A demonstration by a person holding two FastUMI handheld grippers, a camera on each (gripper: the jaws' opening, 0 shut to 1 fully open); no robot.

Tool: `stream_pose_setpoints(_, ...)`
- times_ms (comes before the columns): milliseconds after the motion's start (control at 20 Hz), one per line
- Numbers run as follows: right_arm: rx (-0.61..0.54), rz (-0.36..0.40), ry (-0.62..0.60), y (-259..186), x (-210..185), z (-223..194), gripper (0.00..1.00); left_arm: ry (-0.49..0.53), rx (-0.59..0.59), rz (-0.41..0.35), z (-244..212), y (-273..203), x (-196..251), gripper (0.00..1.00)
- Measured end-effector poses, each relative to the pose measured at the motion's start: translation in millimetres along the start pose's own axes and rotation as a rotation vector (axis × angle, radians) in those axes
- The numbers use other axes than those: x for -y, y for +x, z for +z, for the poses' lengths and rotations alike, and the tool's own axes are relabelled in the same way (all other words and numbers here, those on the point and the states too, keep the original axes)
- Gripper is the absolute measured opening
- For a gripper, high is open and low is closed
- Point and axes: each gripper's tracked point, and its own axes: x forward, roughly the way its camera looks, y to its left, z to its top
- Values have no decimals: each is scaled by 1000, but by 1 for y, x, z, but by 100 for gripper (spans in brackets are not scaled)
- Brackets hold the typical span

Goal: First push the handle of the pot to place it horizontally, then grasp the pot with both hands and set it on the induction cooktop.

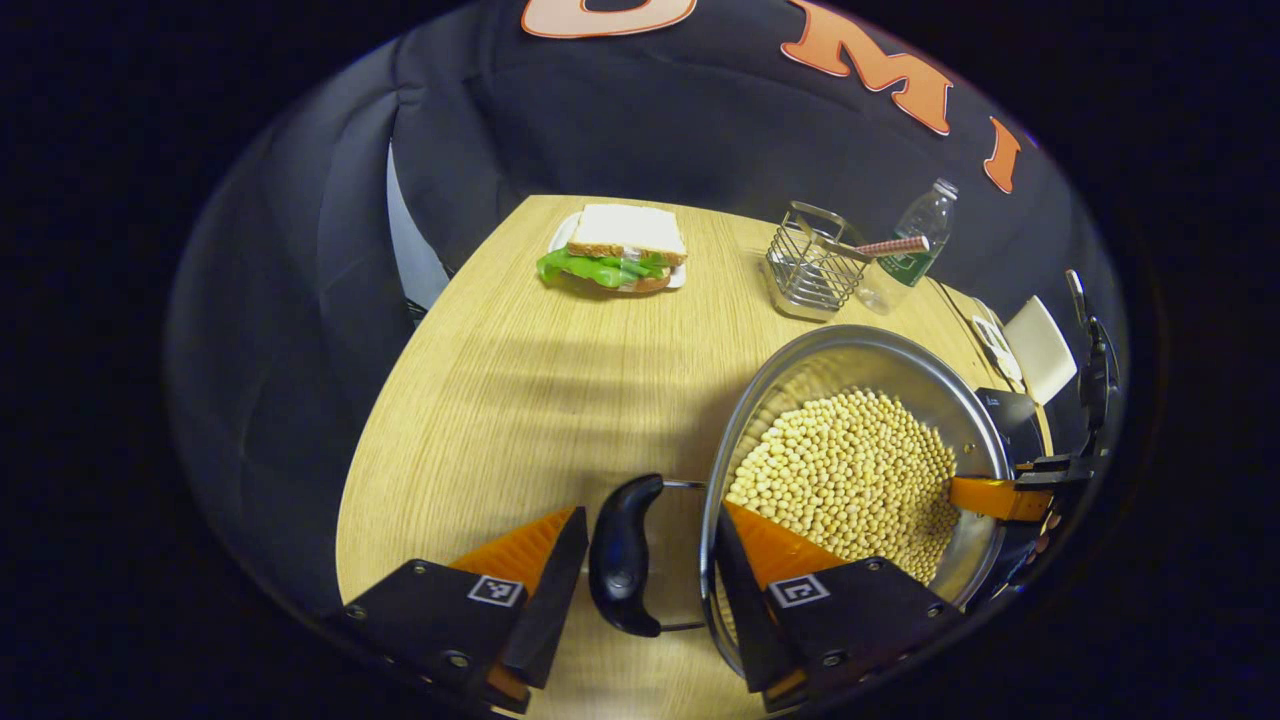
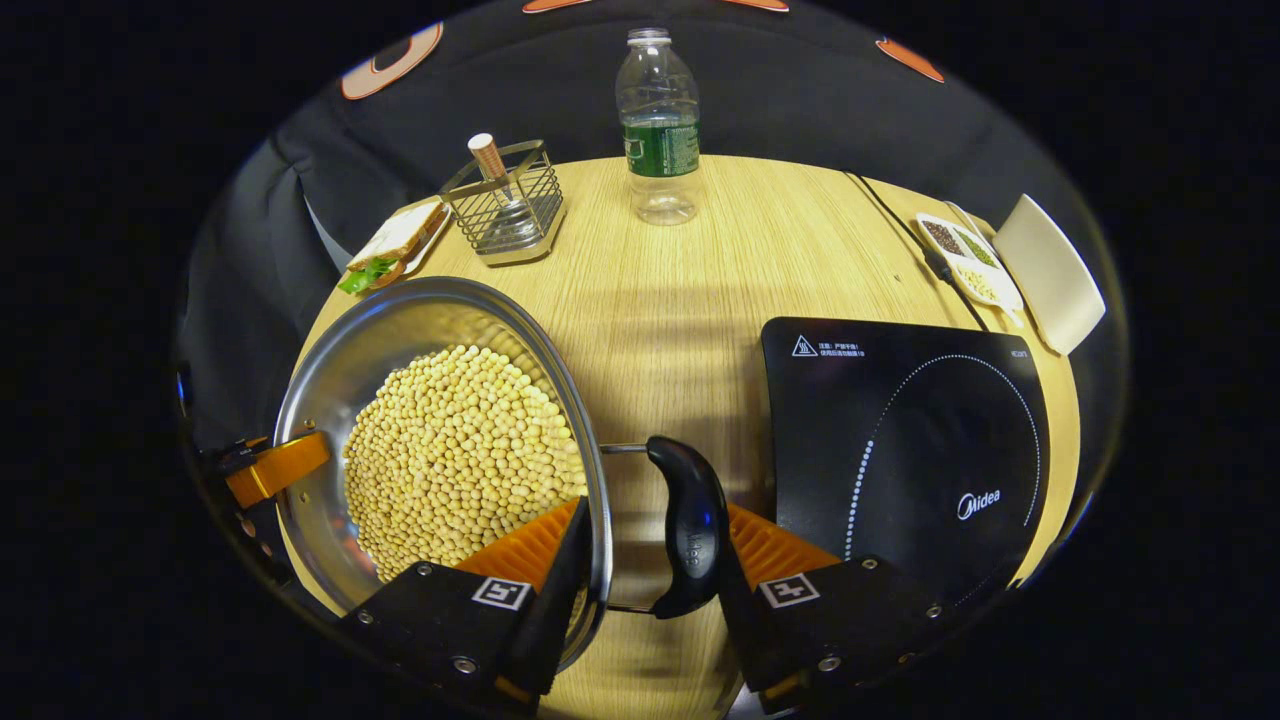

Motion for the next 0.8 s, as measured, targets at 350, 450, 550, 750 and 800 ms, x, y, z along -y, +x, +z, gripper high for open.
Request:
stream_pose_setpoints(350,8,13,29,-2,0,-3,64,61,-19,-3,-2,6,2,64)
stream_pose_setpoints(450,11,12,25,-3,1,-3,62,77,-5,-4,0,5,2,64)
stream_pose_setpoints(550,17,15,25,-3,1,-3,62,63,7,-15,1,6,2,64)
stream_pose_setpoints(750,26,15,45,-4,1,-3,62,72,-13,10,-1,6,2,65)
stream_pose_setpoints(800,23,20,70,-5,1,-3,61,69,-8,24,0,5,2,65)
